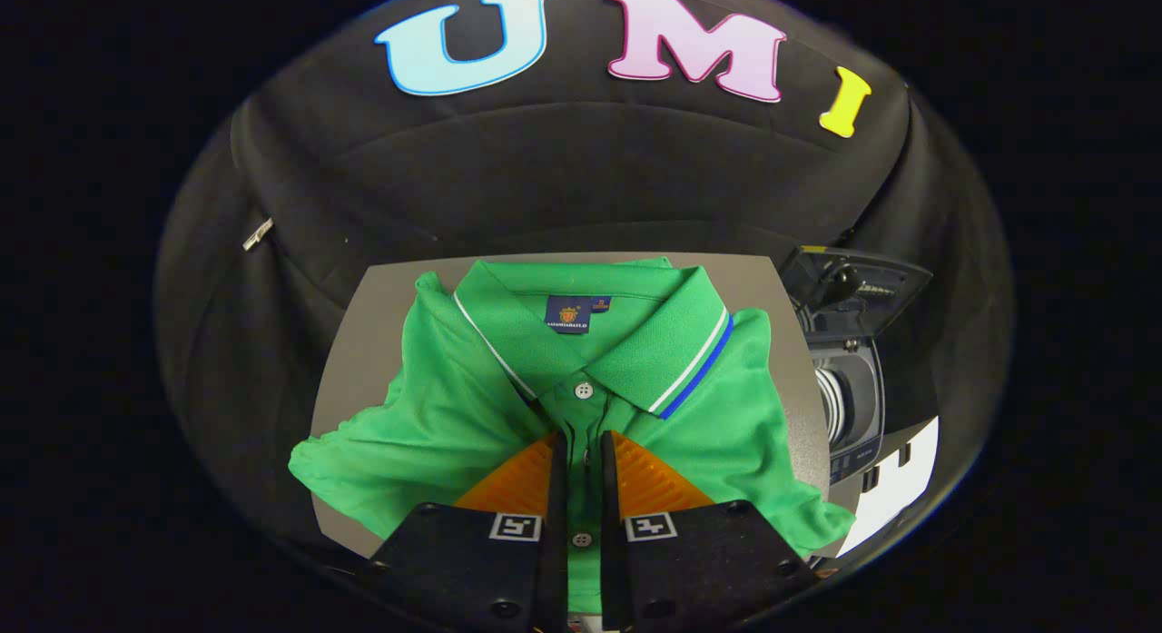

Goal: Put the clothes into the washing machine and then close the washing machine lid.

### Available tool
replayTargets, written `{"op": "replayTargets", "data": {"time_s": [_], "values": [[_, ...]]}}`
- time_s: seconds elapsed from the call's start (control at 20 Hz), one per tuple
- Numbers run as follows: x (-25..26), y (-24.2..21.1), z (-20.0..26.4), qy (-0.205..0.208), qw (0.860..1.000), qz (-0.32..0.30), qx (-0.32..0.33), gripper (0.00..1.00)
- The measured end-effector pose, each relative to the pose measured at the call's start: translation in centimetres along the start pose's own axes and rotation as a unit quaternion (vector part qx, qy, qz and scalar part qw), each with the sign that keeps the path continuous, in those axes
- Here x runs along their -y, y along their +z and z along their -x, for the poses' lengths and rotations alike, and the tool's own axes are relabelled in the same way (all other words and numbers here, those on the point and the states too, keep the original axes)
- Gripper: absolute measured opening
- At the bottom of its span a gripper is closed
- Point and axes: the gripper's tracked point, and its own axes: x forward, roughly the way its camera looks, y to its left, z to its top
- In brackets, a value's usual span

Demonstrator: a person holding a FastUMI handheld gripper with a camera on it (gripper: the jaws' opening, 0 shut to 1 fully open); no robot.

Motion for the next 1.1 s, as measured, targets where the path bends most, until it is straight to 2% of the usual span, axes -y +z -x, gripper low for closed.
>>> {"op": "replayTargets", "data": {"time_s": [0.1, 0.15, 0.4, 0.85, 1.1], "values": [[0.2, 0.2, -0.2, 0.003, 1.0, 0.006, 0.022, 0.18], [0.2, 0.1, 0.1, 0.001, 0.999, 0.011, 0.034, 0.08], [0.0, 0.6, 1.1, -0.022, 0.995, 0.038, 0.09, 0.08], [0.5, 3.5, 5.9, -0.029, 0.982, 0.017, 0.185, 0.08], [2.0, 4.5, 8.0, -0.033, 0.976, 0.026, 0.212, 0.07]]}}
